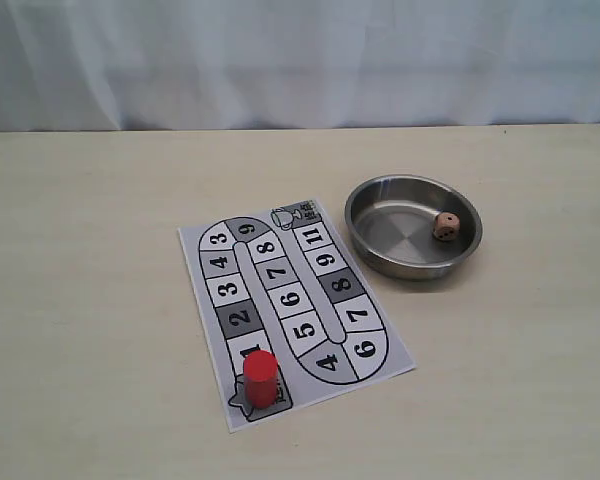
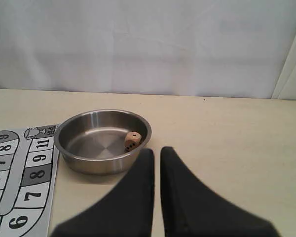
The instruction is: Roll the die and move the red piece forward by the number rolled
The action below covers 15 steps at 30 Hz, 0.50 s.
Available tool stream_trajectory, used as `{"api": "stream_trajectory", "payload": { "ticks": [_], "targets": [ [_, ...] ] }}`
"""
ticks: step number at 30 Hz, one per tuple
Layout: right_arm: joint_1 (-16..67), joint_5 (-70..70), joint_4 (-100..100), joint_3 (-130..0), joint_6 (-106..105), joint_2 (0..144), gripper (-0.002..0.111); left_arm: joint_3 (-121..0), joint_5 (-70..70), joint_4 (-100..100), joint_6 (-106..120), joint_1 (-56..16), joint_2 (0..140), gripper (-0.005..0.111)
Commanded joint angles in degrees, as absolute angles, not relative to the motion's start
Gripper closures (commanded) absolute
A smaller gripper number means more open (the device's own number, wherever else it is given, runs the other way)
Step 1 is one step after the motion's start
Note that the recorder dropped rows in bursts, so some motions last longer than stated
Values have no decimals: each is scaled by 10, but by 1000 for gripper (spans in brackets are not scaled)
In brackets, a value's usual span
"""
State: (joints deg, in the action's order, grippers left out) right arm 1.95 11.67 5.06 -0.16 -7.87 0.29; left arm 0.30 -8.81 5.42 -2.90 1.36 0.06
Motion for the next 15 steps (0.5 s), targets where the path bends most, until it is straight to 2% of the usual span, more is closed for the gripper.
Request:
{"api": "stream_trajectory", "payload": {
  "ticks": [1, 11, 15],
  "targets": [
    [15, 119, 53, 0, -77, 0, 104, 0, -83, 54, -30, 14, 0, 107],
    [15, 92, 58, 0, -77, 0, 104, 0, -81, 54, -30, 14, 0, 107],
    [15, 8, 89, 0, -48, 0, 104, 0, -81, 54, -30, 14, 0, 107]
  ]
}}
